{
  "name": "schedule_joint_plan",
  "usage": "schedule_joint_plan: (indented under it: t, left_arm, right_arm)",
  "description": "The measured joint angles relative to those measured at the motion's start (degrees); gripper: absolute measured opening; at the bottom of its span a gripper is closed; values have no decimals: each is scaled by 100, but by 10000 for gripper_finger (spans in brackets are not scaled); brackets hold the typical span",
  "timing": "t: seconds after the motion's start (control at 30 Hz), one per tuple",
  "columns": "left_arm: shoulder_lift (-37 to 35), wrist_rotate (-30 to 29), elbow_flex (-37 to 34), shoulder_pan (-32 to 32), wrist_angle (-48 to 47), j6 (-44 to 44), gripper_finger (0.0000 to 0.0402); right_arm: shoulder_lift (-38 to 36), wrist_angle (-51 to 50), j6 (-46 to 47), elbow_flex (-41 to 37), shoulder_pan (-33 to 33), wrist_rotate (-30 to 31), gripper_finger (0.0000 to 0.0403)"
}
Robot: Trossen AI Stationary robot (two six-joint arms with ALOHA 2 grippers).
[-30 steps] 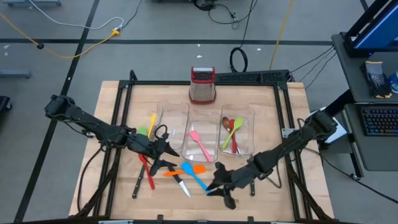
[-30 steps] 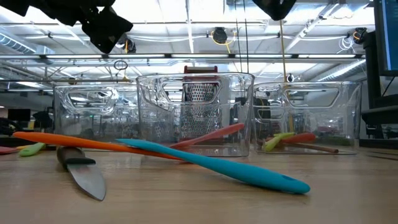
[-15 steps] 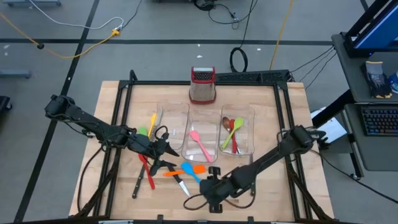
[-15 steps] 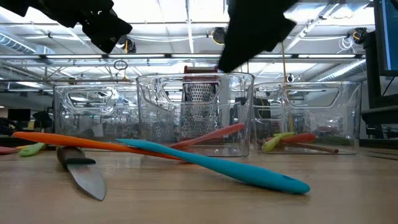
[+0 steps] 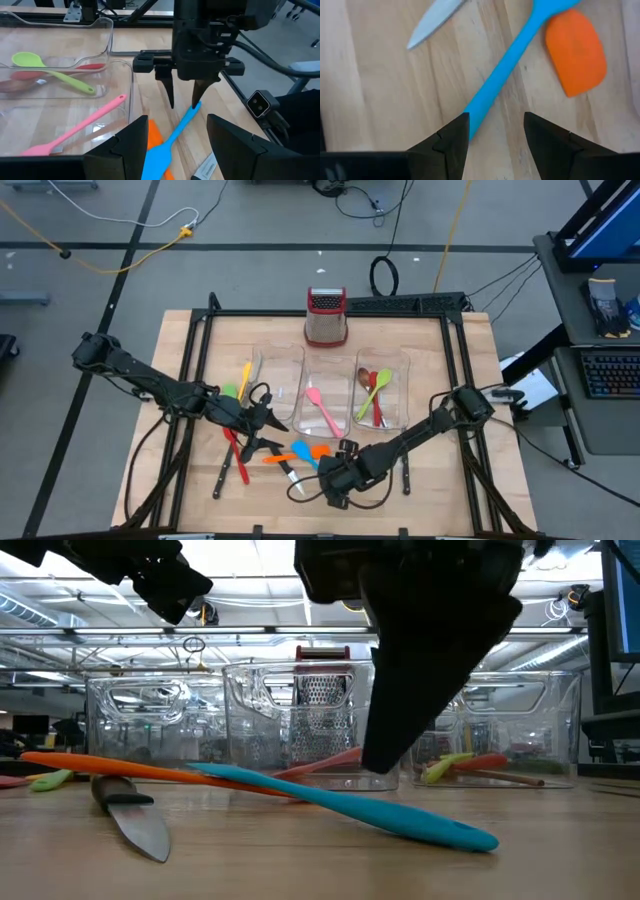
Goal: Pick & Place Kitchen Items
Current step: Put the blue spatula into the middle transparent bin
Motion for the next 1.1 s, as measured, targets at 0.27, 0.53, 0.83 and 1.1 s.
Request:
schedule_joint_plan:
  t: [0.27,0.53,0.83,1.1]
  left_arm:
    - [0,0,0,0,-8,1,207]
    - [0,4,0,0,-57,-2,207]
    - [0,4,0,1,-79,-4,207]
    - [0,4,0,-36,-90,-5,207]
  right_arm:
    - [-3,110,473,-2,-38,-23,187]
    - [-74,-48,1258,-4,168,-323,187]
    - [23,-96,2108,-9,404,-69,187]
    - [19,-36,2221,-9,338,599,187]
